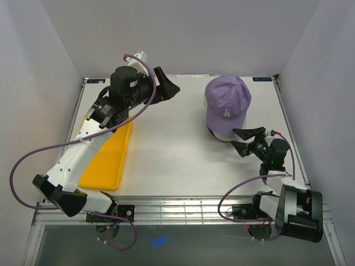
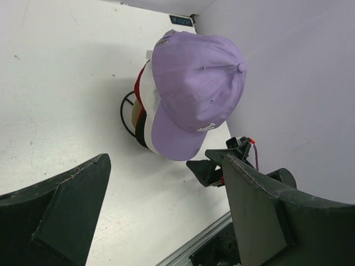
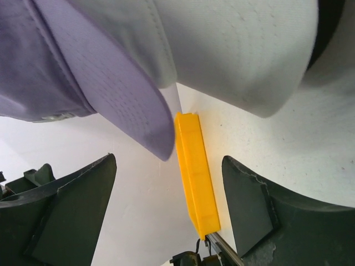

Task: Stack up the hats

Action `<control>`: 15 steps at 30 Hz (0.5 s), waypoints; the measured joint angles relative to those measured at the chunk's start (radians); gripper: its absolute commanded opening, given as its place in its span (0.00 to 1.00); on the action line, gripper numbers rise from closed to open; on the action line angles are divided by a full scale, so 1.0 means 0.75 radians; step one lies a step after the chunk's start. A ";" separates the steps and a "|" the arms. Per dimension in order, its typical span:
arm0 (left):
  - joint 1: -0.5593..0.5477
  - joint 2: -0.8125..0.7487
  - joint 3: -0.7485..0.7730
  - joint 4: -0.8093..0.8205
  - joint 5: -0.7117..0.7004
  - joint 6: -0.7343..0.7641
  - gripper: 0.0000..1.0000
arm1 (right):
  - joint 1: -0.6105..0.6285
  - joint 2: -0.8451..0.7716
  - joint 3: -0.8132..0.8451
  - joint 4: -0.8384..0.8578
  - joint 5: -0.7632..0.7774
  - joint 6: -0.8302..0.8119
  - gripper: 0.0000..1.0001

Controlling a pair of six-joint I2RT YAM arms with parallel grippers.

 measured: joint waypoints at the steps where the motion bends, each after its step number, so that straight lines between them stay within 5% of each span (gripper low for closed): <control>1: 0.000 0.012 -0.010 0.000 0.007 -0.001 0.92 | 0.013 -0.012 -0.030 0.019 0.016 0.014 0.82; 15: 0.000 0.049 -0.028 -0.003 0.029 0.022 0.92 | 0.366 -0.074 -0.184 0.275 0.393 0.138 0.85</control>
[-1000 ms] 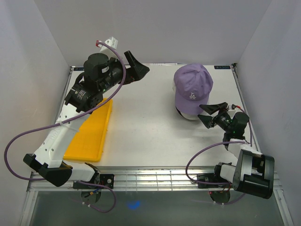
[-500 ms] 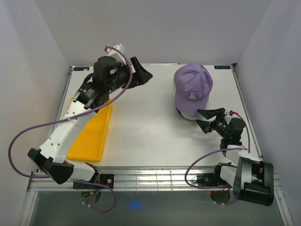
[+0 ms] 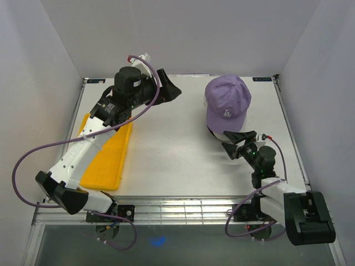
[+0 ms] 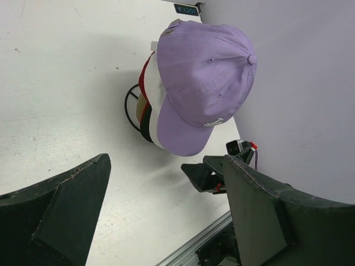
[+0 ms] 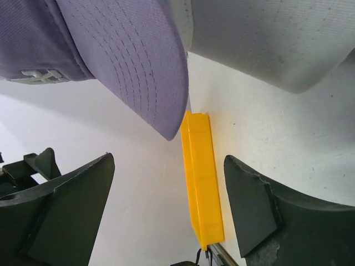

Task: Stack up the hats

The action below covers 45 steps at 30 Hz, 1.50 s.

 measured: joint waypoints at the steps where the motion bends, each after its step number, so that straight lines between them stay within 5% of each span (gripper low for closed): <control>1: 0.000 -0.001 0.000 0.000 0.000 0.004 0.92 | 0.018 0.005 -0.007 0.018 0.032 0.006 0.85; 13: 0.000 -0.002 0.000 -0.017 0.002 0.040 0.92 | 0.201 0.237 -0.019 0.422 0.337 0.102 0.82; 29: 0.000 -0.003 0.009 -0.050 0.002 0.099 0.92 | 0.325 0.650 -0.019 0.519 0.597 0.159 0.79; 45: 0.000 -0.003 0.008 -0.049 0.008 0.113 0.92 | 0.356 0.535 -0.019 0.526 0.650 0.130 0.77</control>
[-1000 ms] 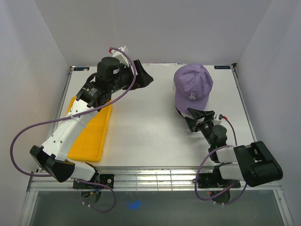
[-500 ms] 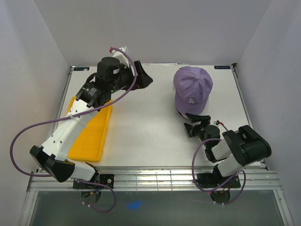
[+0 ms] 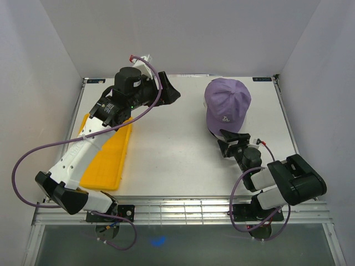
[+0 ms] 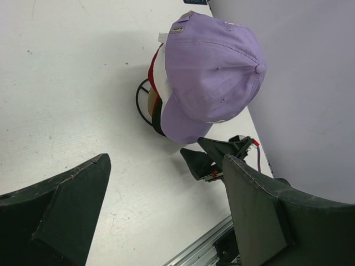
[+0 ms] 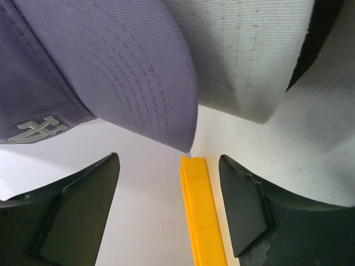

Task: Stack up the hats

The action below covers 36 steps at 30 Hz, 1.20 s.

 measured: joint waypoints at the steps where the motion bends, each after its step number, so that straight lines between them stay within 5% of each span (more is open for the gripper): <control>1: 0.000 0.000 0.000 0.000 0.003 0.000 0.92 | 0.001 -0.008 -0.001 -0.001 -0.001 -0.003 0.77; 11: 0.000 0.030 -0.012 0.042 0.046 0.000 0.92 | 0.001 -0.097 -0.001 -0.005 -0.011 -0.041 0.76; 15: 0.000 0.118 -0.012 0.091 0.060 0.001 0.91 | 0.000 -0.319 -0.002 -0.053 -0.050 -0.104 0.75; 21: 0.002 0.390 0.109 0.128 0.061 0.002 0.89 | -0.016 -0.858 0.075 -0.594 -0.120 -0.347 0.74; 24: 0.009 0.518 0.196 0.159 0.061 -0.003 0.87 | -0.149 -0.988 0.169 -0.860 -0.241 -0.468 0.74; 29: 0.009 0.702 0.349 0.224 0.071 -0.023 0.86 | -0.427 -0.881 0.534 -1.236 -0.446 -0.695 0.75; 36: 0.009 0.810 0.412 0.310 0.069 -0.052 0.86 | -0.618 -0.641 0.957 -1.413 -0.657 -0.883 0.77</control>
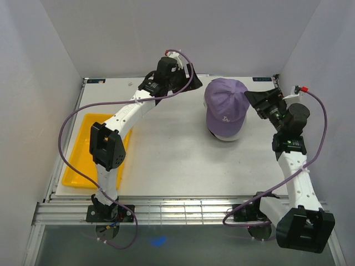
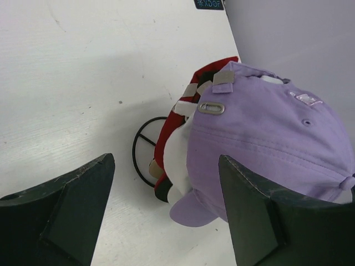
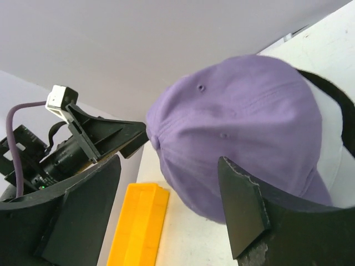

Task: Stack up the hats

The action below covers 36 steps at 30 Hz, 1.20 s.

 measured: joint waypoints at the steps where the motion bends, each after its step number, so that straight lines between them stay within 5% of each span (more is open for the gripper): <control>1: 0.001 0.013 0.016 0.010 -0.002 -0.004 0.86 | -0.013 0.036 0.042 -0.018 -0.013 -0.017 0.77; 16: 0.001 0.254 0.150 0.238 0.056 -0.055 0.87 | -0.170 0.645 0.529 -0.199 -0.275 -0.205 0.76; 29: 0.003 0.269 0.056 0.395 0.124 -0.090 0.86 | -0.157 0.825 0.560 -0.267 -0.391 -0.341 0.70; 36: 0.004 0.269 0.056 0.406 0.125 -0.084 0.86 | -0.150 0.835 0.586 -0.273 -0.396 -0.372 0.57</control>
